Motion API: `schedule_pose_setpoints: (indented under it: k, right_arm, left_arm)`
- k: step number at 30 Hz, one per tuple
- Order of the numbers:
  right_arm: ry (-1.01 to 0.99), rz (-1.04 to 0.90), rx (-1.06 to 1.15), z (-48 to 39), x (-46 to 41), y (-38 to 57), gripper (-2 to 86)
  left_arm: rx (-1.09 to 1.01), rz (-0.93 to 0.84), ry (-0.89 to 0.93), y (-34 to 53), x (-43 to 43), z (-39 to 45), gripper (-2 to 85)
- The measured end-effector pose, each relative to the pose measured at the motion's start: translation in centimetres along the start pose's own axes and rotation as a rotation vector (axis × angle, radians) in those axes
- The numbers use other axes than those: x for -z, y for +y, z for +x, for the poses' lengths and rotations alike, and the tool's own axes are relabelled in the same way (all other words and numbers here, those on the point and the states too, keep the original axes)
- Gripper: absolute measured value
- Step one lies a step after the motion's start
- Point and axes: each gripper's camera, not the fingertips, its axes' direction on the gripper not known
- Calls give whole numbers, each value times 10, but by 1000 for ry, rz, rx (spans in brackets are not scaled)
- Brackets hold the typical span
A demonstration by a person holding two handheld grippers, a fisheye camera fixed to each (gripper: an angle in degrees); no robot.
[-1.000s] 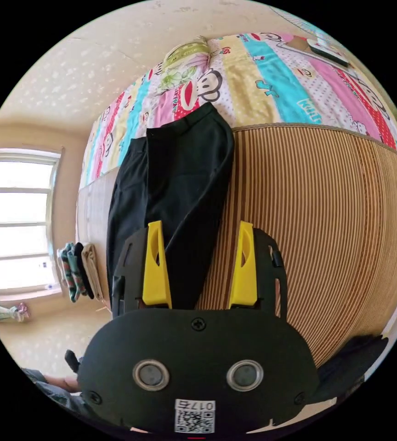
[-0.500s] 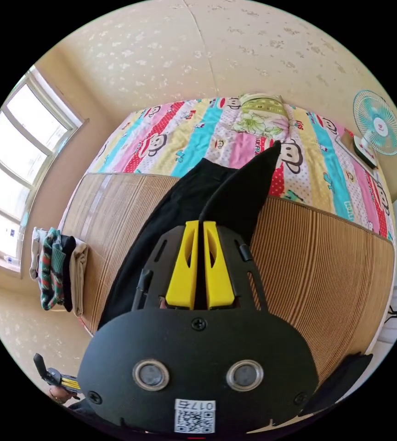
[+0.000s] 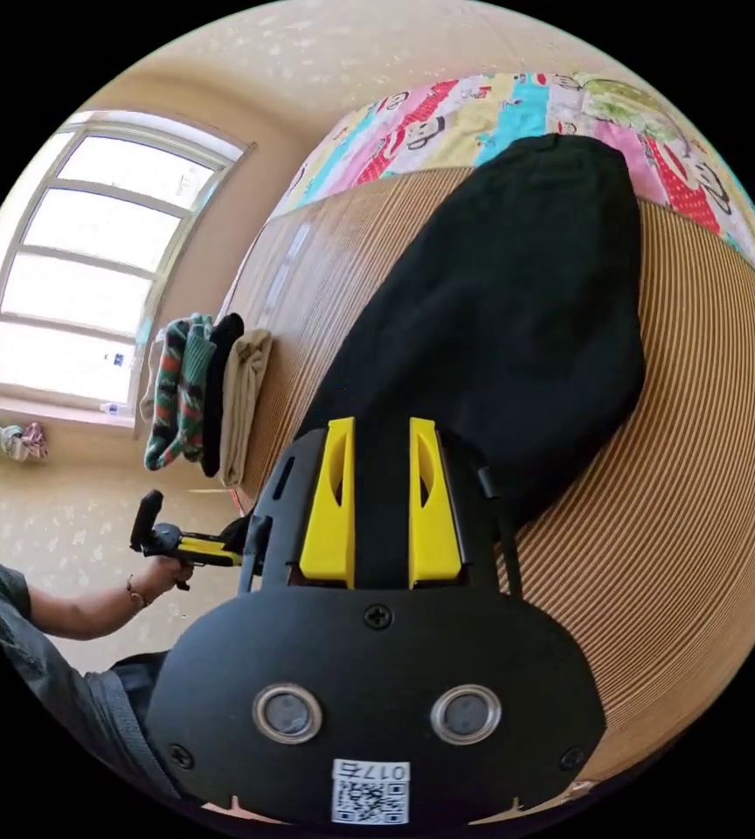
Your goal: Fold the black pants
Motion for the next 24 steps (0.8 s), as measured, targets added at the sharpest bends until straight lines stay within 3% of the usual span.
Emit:
schedule_pose_setpoints:
  k: [6, 8, 10, 12, 13, 14, 16, 18, 22, 24]
  right_arm:
    - [-351, -100, -253, 43, -44, 150, 113]
    - [-483, -10, -347, 52, -43, 180, 123]
    - [-593, 85, -416, 63, -43, 201, 133]
    - [-650, 174, -487, 75, -51, 214, 145]
    - [-656, 180, -491, 77, -54, 213, 147]
    - [-662, 177, -492, 81, -63, 209, 150]
    - [-655, 133, -486, 85, -81, 199, 150]
    - [-656, 89, -483, 89, -103, 184, 136]
    - [-616, 50, -468, 89, -118, 164, 79]
    - [-487, -61, -444, 81, -125, 153, 45]
  left_arm:
    - [-129, -122, 48, -16, 32, 25, -8]
    - [-176, -150, 232, -19, 55, 40, -8]
    - [-153, -74, 678, -21, 89, 45, -8]
    - [-121, -54, 923, -24, 98, 38, -8]
    - [-87, -51, 961, -26, 98, 28, -8]
    - [-64, -56, 925, -27, 96, 23, -8]
    - [100, -109, 545, -29, 78, -10, -8]
    - [194, -134, 335, -28, 61, -29, -8]
    - [225, -116, 273, -29, 40, -36, -6]
    - [152, -108, 198, -31, 41, -24, -5]
